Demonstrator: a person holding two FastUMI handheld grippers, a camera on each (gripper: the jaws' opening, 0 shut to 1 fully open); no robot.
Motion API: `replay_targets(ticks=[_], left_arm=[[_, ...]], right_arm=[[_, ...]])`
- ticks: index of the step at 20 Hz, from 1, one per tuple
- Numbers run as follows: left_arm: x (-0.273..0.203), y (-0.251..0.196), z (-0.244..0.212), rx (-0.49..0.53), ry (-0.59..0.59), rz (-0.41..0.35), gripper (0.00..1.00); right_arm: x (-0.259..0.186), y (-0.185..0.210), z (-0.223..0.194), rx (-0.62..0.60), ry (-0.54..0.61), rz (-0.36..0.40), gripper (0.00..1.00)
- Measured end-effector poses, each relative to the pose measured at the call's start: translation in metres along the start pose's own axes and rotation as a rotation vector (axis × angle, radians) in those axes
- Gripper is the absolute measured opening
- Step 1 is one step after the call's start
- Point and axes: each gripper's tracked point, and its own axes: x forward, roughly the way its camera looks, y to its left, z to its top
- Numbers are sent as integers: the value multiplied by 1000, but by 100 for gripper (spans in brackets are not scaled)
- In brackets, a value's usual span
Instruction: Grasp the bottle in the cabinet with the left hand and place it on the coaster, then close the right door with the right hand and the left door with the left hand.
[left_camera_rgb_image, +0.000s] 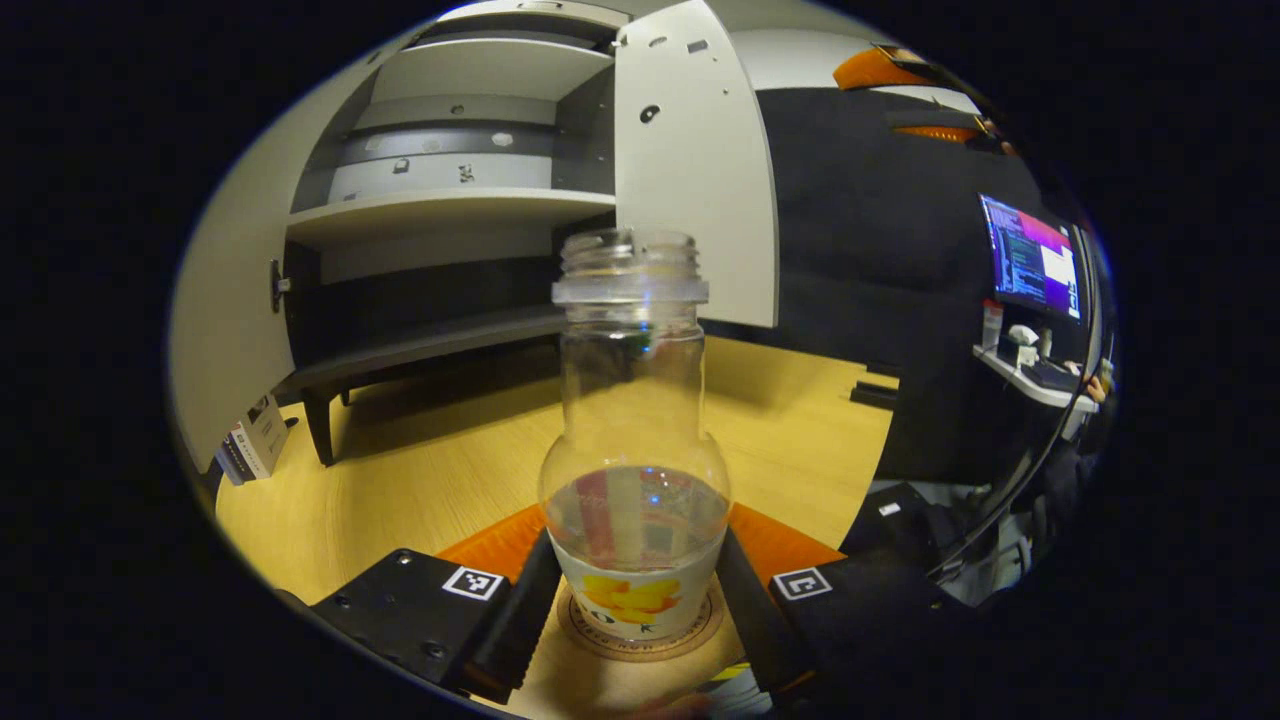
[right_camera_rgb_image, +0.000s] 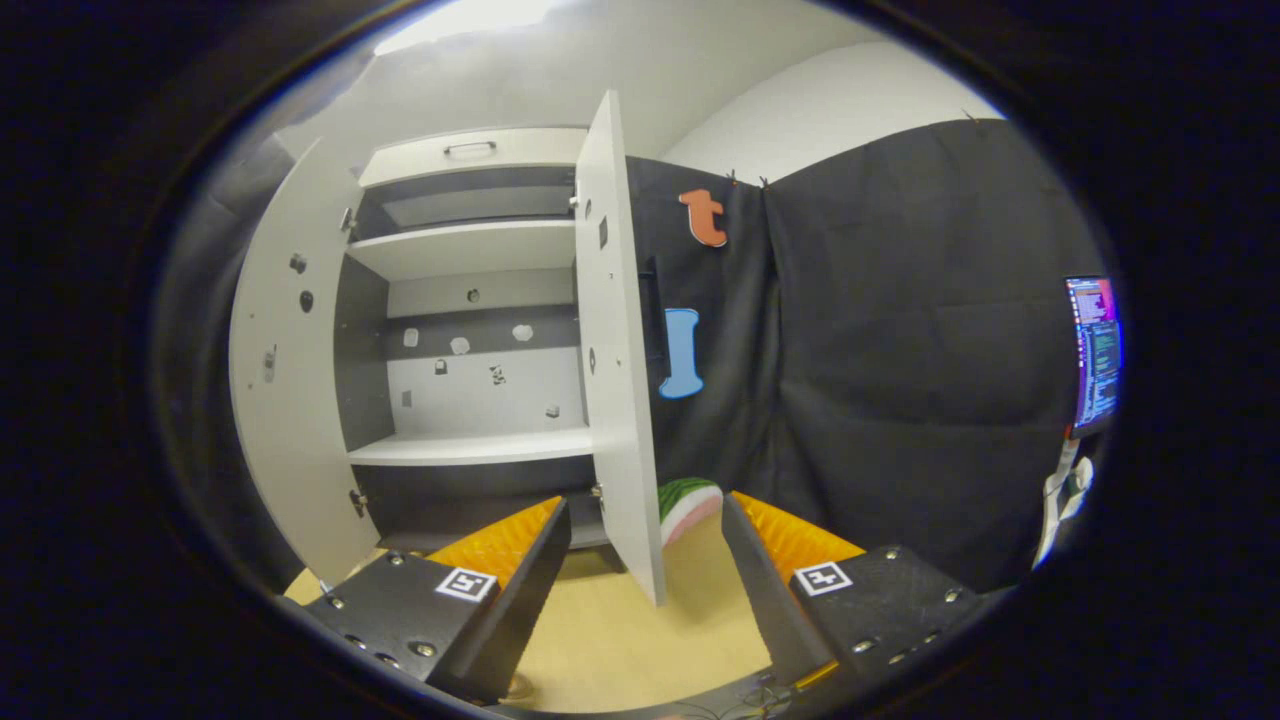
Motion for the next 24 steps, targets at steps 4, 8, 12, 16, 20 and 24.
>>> replay_targets(ticks=[4, 8, 12, 16, 20, 24], left_arm=[[-18, -5, 40, 12, -53, -110, 94], [-48, -7, 84, 21, -63, -187, 99], [-77, 20, 146, -7, -135, -137, 99], [-95, 44, 216, -112, -192, -114, 98], [-110, 72, 306, -41, -320, -32, 92], [-123, 91, 366, 40, -383, 81, 96]], right_arm=[[5, -12, 8, -10, -24, -48, 93], [21, -35, 21, -35, -33, -91, 93], [52, -79, 17, -158, 39, -171, 93], [97, -86, 41, -144, 9, -132, 90], [148, -79, 90, -131, -35, -66, 90], [191, -62, 127, -96, -68, -18, 93]])
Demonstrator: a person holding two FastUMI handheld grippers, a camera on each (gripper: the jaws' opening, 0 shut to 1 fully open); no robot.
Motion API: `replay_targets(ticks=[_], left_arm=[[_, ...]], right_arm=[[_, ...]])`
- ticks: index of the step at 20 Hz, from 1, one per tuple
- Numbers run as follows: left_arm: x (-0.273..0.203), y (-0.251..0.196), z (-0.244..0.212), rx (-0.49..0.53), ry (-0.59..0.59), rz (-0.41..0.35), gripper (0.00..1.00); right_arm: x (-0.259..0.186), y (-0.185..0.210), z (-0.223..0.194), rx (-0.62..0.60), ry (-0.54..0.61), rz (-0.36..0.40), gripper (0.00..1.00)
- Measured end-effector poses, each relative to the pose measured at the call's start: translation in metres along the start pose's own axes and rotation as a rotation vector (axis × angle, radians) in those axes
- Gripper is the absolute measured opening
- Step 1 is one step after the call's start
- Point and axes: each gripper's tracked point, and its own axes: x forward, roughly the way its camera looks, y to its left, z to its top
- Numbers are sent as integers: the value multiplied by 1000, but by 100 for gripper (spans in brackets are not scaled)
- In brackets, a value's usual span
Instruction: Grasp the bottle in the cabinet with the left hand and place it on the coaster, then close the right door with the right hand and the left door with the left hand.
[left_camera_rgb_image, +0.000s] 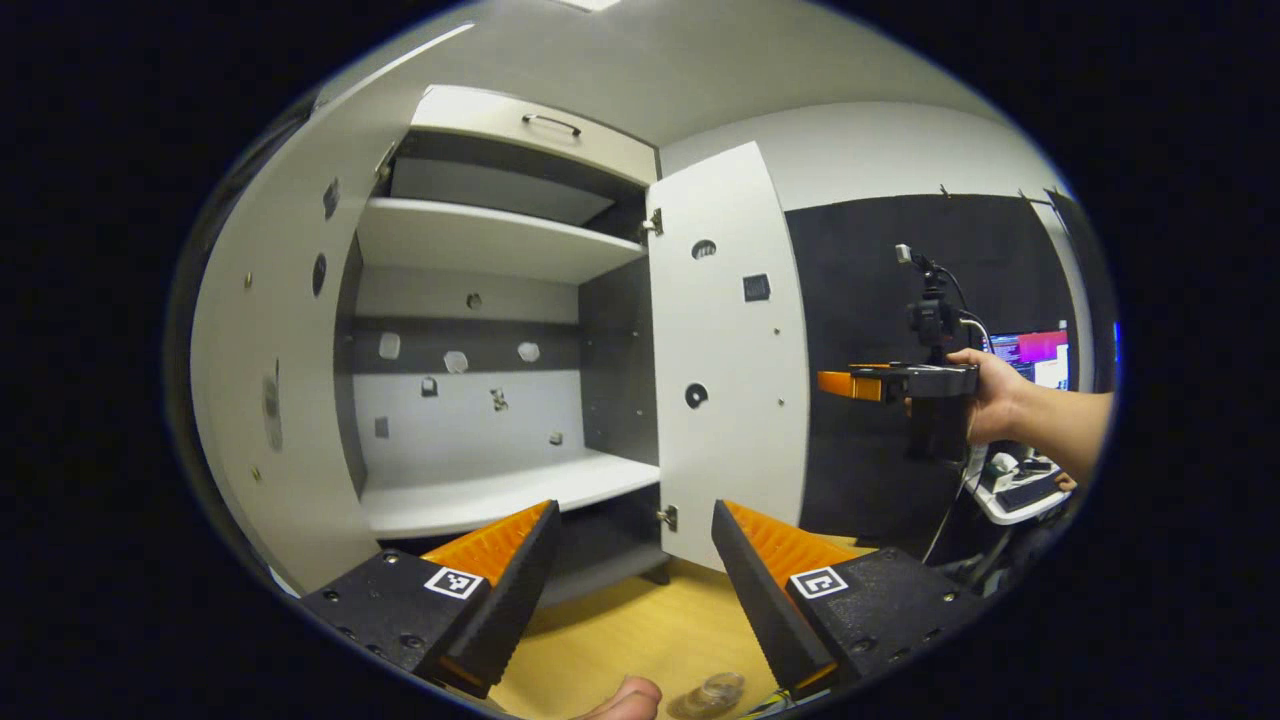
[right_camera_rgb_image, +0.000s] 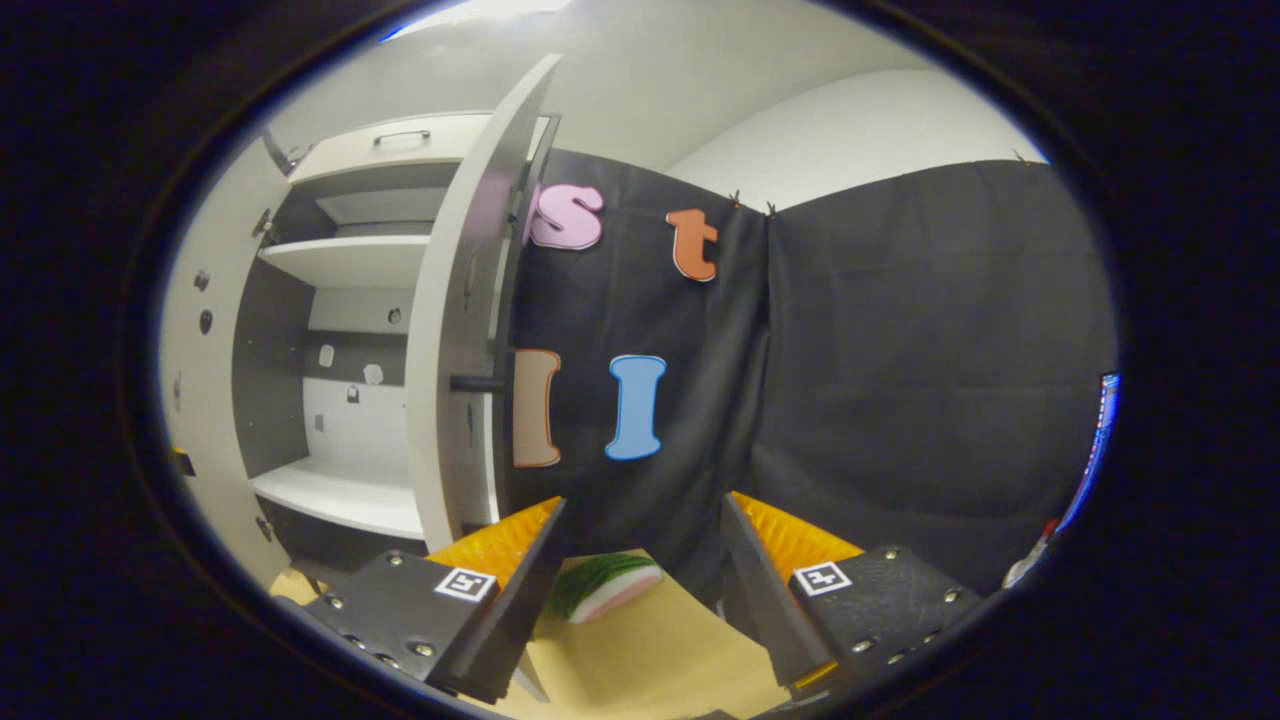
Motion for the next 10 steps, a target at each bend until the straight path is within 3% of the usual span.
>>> replay_targets(ticks=[3, 7, 8, 10], left_arm=[[-6, -1, 12, -23, -2, 46, 93], [-17, 5, 20, 5, 18, 100, 98], [-19, 5, 24, 7, 12, 108, 98], [-24, 3, 25, -9, 25, 131, 98]], right_arm=[[20, 3, 10, 15, 13, -6, 90], [22, 9, 13, -13, 29, 29, 92], [19, 9, 12, -12, 37, 42, 87], [18, 12, 10, -1, 65, 57, 92]])
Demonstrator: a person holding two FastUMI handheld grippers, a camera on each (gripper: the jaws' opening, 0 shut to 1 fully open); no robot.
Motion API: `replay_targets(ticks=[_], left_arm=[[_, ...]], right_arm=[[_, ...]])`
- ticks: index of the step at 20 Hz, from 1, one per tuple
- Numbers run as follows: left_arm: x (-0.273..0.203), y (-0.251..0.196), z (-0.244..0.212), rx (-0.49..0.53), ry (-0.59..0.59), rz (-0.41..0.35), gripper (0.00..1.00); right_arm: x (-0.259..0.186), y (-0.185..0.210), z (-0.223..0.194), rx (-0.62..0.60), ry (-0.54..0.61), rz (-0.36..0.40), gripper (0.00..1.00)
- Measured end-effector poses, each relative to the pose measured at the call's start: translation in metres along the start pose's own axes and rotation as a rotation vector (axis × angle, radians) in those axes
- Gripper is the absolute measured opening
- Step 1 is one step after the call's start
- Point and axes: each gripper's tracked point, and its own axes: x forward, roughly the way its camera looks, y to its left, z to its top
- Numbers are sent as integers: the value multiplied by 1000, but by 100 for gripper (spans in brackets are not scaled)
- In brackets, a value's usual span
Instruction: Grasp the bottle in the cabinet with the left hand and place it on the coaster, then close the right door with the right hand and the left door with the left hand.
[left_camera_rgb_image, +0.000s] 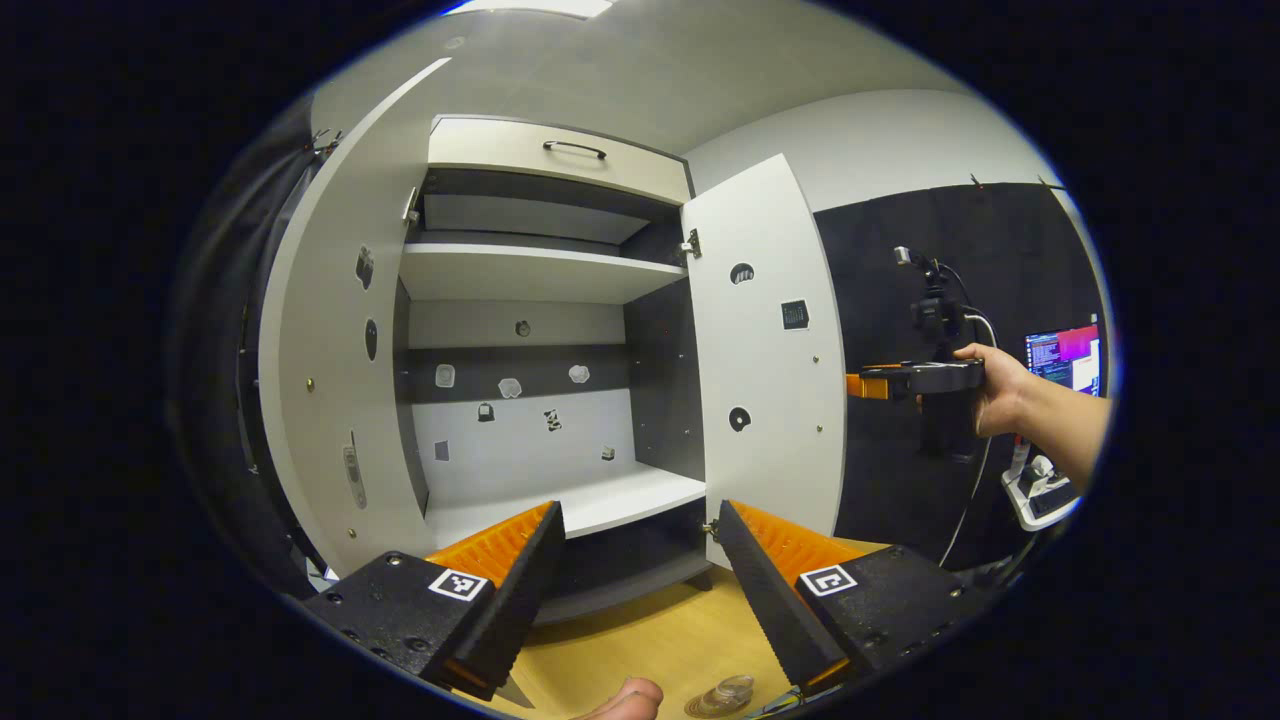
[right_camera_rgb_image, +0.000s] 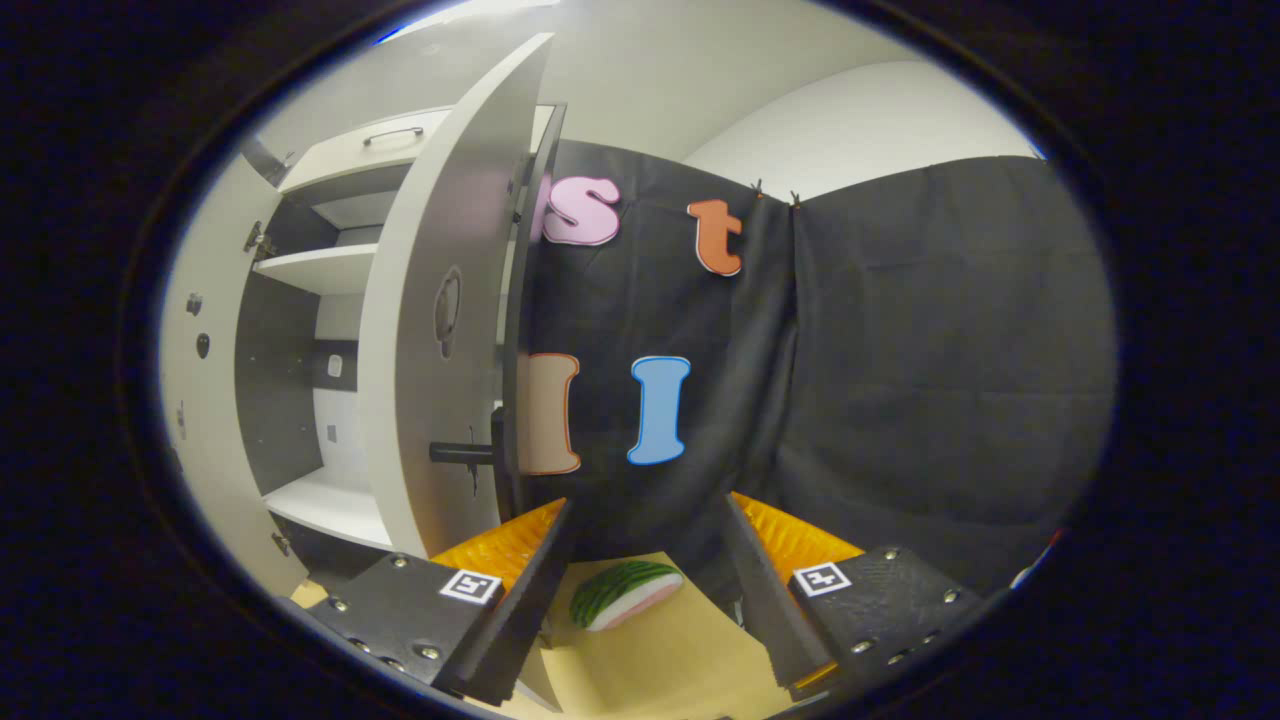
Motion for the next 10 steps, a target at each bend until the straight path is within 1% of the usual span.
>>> replay_targets(ticks=[1, 2, 3, 4, 5, 6, 10], left_arm=[[-3, -4, 0, -21, 9, 2, 98], [-6, -7, -1, -40, 22, 10, 98], [-9, -6, -1, -53, 25, 15, 98], [-12, -6, 1, -59, 24, 21, 98], [-15, -4, 2, -58, 22, 31, 98], [-18, -1, 3, -52, 24, 46, 98], [-28, 9, -2, -70, 58, 91, 98]], right_arm=[[1, -1, 0, 0, 5, -1, 87], [1, -1, 1, 0, 6, -5, 86], [1, 0, 0, 5, 7, -4, 86], [1, 1, 0, 12, 10, 1, 91], [1, 1, -1, 15, 13, 8, 87], [2, 1, 0, 10, 13, 11, 90], [2, 3, 1, 8, 17, 12, 90]])
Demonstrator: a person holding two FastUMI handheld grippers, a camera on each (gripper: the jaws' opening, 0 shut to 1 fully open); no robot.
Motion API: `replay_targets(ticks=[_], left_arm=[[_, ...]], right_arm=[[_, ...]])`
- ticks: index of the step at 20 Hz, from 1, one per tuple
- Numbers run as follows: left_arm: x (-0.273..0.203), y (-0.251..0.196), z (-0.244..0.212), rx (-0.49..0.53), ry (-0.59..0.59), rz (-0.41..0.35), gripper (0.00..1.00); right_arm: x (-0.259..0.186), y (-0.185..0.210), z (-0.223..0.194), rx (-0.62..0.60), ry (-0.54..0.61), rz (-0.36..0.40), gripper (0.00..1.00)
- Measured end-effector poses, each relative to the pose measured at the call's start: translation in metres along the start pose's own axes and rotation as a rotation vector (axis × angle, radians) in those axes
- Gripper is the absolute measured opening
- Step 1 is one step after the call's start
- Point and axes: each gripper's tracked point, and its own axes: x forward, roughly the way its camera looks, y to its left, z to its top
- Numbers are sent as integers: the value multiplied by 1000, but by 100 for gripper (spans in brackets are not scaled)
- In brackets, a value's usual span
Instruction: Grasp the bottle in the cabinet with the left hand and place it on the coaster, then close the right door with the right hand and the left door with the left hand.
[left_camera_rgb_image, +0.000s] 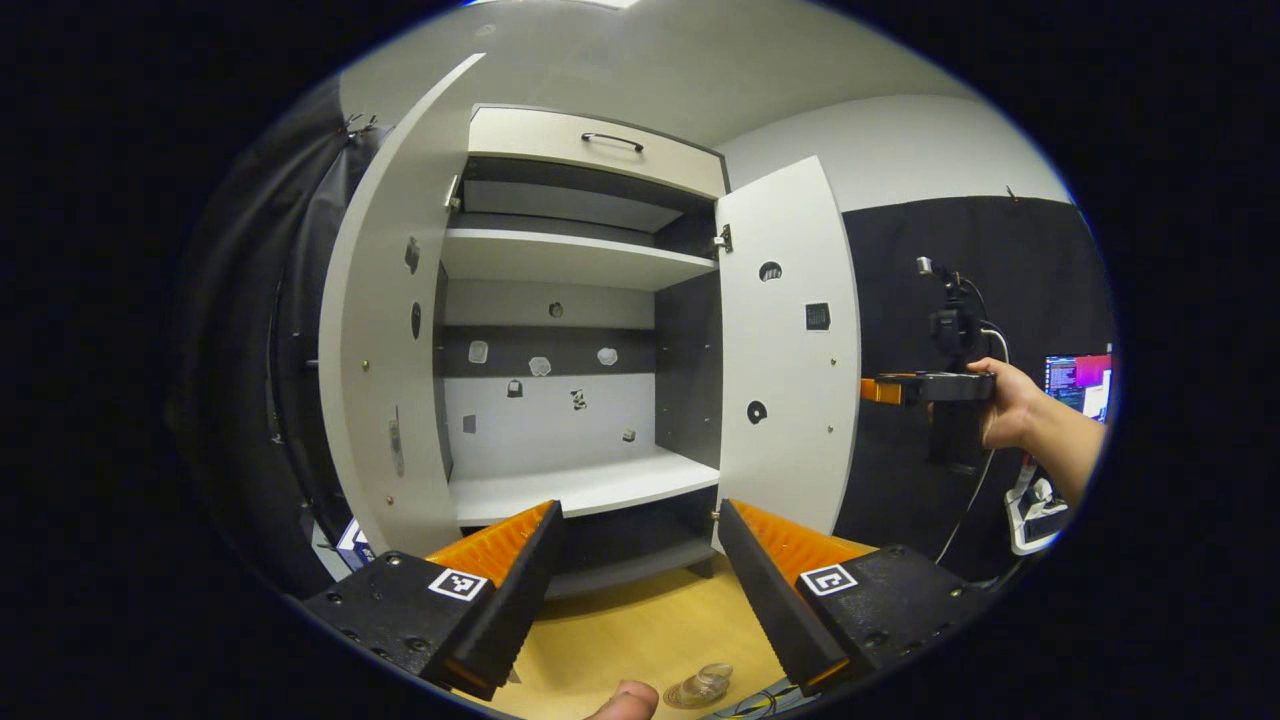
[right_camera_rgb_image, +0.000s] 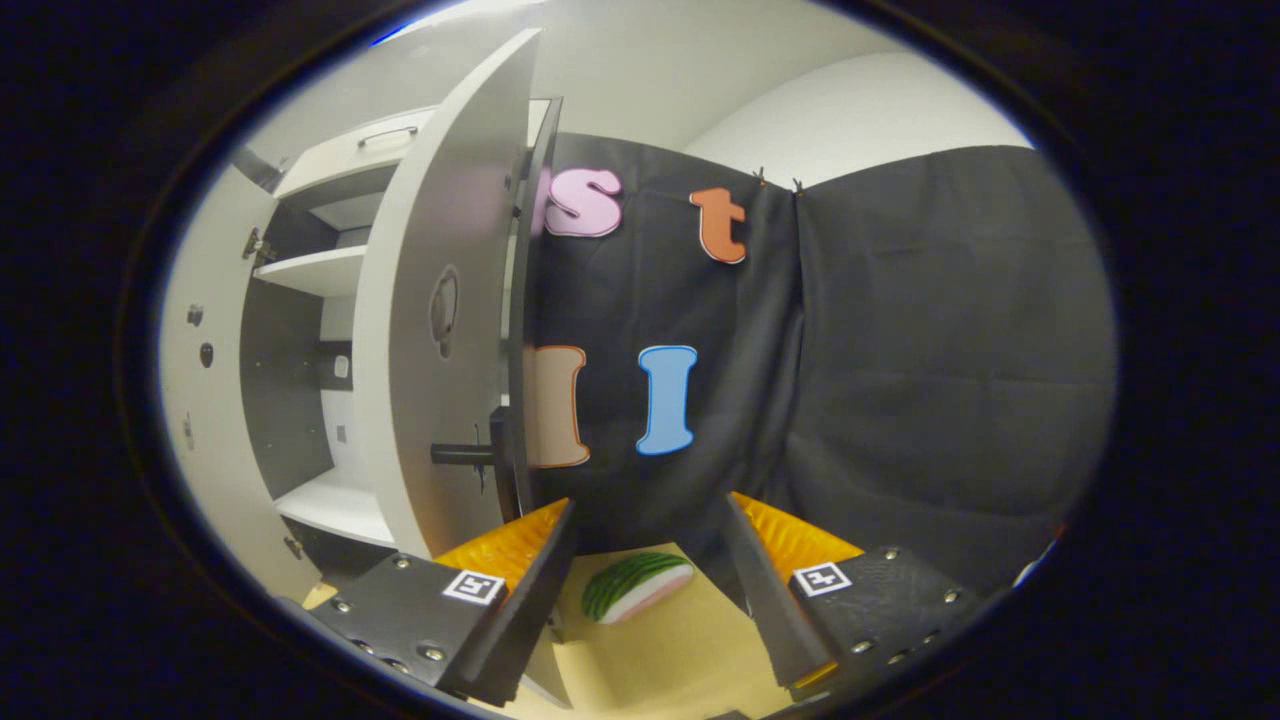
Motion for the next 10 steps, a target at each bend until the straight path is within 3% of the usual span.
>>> replay_targets(ticks=[10], left_arm=[[-27, 48, 10, -16, -6, 136, 98]], right_arm=[[1, 0, 2, -1, 17, -29, 89]])
